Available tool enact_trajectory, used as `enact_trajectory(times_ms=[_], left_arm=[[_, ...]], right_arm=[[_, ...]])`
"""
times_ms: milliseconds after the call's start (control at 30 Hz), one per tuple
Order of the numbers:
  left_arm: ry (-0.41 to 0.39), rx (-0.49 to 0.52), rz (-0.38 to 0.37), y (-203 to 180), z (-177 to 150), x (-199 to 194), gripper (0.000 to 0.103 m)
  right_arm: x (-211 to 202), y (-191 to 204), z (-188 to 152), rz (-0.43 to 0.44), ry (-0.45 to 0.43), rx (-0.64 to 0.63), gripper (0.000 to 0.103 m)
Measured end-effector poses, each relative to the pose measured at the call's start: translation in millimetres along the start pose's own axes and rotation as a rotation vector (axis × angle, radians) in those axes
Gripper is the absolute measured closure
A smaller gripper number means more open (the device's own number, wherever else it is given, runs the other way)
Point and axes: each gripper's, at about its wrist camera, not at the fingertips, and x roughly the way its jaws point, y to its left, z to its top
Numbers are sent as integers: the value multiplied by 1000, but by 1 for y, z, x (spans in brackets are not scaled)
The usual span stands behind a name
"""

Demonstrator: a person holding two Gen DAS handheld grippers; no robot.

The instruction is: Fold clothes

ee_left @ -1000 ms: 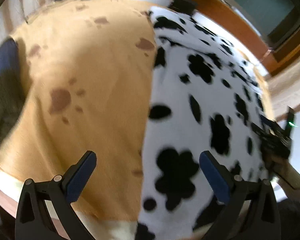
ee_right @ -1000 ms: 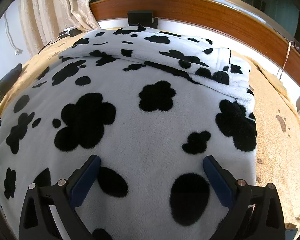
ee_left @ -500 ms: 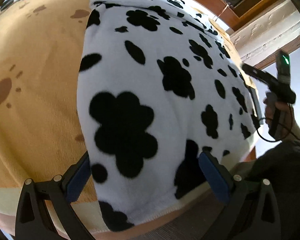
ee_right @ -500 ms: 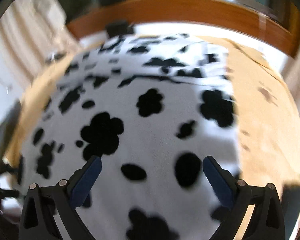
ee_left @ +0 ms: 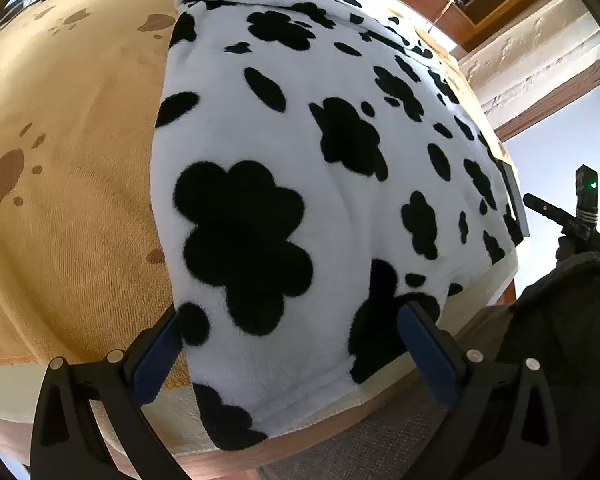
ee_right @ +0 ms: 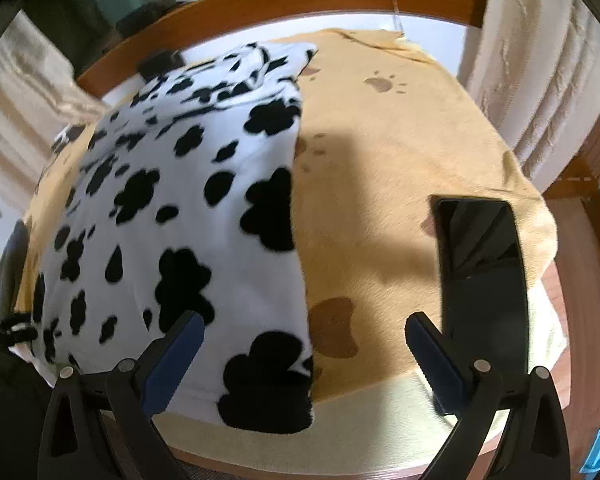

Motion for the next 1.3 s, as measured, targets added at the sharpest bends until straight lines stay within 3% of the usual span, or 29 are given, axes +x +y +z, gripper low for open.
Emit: enact_trajectory(times_ms=[167, 233, 300, 700, 767, 867, 933, 1000, 1033, 1100, 1167, 1300], left_arm=[[-26, -39, 17, 1, -3, -1, 0], [-40, -50, 24, 1, -4, -2, 0], [-51, -56, 30, 0, -5, -2, 0], [-90, -78, 67, -1, -9, 0, 1], [-84, -73, 78, -2, -8, 1, 1], [-57, -66, 86, -5, -7, 3, 1], [-41, -77, 79, -6, -6, 2, 6], [-31, -103, 81, -4, -6, -2, 30], [-30, -131, 87, 0, -6, -4, 36], [-29, -189, 94, 7, -6, -10, 63], [-40, -256, 71, 17, -9, -15, 71], [-48, -292, 47, 23, -14, -16, 71]], right_arm=[[13, 0, -7, 27, 37, -4, 9], [20, 0, -9, 33, 63, -13, 30], [26, -1, -13, 47, 86, -12, 45], [27, 5, -27, 119, 146, -53, 57], [27, 5, -27, 134, 152, -47, 64], [28, 4, -27, 161, 164, -33, 83], [27, 3, -26, 183, 170, -12, 87], [24, 3, -24, 215, 171, 1, 89], [21, 3, -22, 237, 167, 7, 89], [14, 2, -17, 278, 154, 24, 90], [8, 1, -12, 317, 137, 39, 90], [1, 5, -2, 346, 115, 9, 90]])
